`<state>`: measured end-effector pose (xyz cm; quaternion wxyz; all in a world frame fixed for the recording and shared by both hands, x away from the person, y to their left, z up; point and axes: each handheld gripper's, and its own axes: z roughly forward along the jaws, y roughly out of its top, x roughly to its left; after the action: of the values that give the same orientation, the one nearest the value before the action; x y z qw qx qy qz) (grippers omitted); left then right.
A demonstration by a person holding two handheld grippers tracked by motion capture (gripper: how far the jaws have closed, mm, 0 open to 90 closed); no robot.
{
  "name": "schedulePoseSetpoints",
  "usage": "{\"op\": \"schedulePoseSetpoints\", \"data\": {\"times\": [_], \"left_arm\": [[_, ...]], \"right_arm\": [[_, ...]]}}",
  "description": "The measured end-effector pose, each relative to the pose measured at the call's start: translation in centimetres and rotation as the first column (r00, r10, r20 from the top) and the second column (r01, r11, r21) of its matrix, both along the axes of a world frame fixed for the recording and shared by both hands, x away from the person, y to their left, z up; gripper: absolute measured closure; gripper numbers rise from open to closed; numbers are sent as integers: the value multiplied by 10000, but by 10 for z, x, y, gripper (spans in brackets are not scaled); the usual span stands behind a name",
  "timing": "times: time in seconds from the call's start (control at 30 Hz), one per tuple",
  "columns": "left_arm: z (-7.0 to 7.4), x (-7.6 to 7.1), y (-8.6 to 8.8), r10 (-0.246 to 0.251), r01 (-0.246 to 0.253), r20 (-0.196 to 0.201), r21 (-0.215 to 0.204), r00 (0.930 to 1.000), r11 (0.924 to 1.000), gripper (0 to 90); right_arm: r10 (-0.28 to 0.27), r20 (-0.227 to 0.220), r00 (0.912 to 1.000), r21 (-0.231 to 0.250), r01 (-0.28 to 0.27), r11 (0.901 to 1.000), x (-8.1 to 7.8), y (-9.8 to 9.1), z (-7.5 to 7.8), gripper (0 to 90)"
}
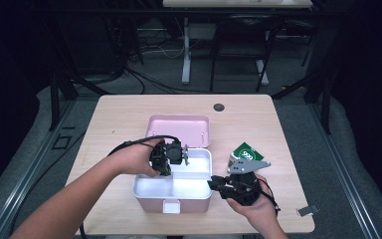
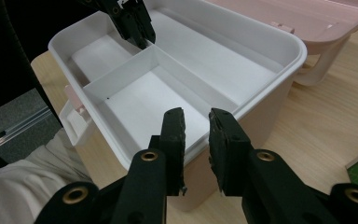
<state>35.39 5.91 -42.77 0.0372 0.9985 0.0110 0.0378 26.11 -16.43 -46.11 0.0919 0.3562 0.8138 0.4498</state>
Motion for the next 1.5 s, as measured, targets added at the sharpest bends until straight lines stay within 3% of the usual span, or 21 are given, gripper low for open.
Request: {"op": "schedulePoseSetpoints", "data": {"times": [0.9,1.5], "left_arm": [[-11,2,-12,-399,403,-82,594,9992,9974,877],[-1,0,-9,-423,421,26,428,9991,9982,892]], "right_arm": [[-61,-49,10000,-33,61,10000,2,-2,-2,759],[-516,95,9986,151,514,9986,5,-17,4,759]]}}
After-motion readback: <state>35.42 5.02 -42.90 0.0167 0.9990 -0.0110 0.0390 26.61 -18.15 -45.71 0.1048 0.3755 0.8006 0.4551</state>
